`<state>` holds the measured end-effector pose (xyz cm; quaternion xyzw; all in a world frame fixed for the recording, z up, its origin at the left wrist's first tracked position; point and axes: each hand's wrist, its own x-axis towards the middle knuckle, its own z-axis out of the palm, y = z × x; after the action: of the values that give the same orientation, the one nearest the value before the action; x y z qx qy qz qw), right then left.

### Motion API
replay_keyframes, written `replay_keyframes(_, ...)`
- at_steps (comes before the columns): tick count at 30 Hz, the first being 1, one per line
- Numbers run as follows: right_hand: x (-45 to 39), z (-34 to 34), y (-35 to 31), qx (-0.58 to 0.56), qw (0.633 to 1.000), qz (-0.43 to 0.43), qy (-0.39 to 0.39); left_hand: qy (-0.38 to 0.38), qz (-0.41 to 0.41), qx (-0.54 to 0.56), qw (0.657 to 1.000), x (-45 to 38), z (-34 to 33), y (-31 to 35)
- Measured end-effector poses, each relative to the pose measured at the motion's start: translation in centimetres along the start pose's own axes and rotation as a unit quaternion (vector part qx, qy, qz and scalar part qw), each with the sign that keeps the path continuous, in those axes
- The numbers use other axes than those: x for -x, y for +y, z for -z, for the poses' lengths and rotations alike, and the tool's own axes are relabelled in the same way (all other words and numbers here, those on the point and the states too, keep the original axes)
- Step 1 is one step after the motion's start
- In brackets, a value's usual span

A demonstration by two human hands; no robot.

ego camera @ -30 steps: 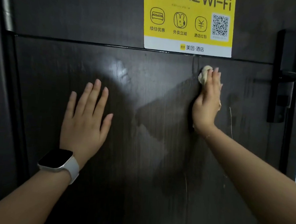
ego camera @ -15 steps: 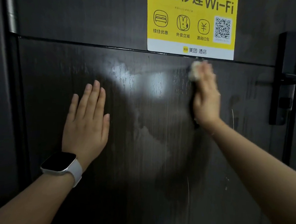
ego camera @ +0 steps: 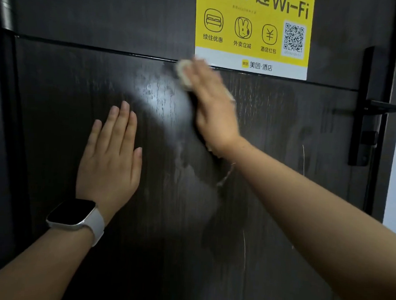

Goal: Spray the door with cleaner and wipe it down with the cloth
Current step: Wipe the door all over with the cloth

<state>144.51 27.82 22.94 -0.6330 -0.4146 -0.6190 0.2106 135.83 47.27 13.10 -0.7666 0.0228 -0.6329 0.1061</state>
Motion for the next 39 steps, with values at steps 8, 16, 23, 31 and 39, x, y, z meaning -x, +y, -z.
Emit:
replay_keyframes(8,3.6,5.5,9.8,0.043,0.912,-0.374,0.164,0.019,-0.007,0.006,1.0,0.2,-0.5,0.0)
replay_keyframes(16,0.5,-1.0,-0.7,-0.007,0.998,-0.057,0.033,0.004,-0.006,-0.002,1.0,0.6,-0.2,0.0)
replay_keyframes(23,4.7,2.7,5.7,0.029,0.963,-0.237,0.124,0.028,-0.007,0.002,1.0,0.2,-0.5,-0.2)
replay_keyframes(31,0.9,-4.4,-6.8,0.01,0.998,-0.038,0.051,0.066,0.001,0.031,0.997,0.5,-0.2,-0.3)
replay_keyframes(39,0.4,-1.1,-1.7,0.031,0.998,-0.045,0.023,0.082,0.021,0.095,0.992,0.3,-0.1,-0.7)
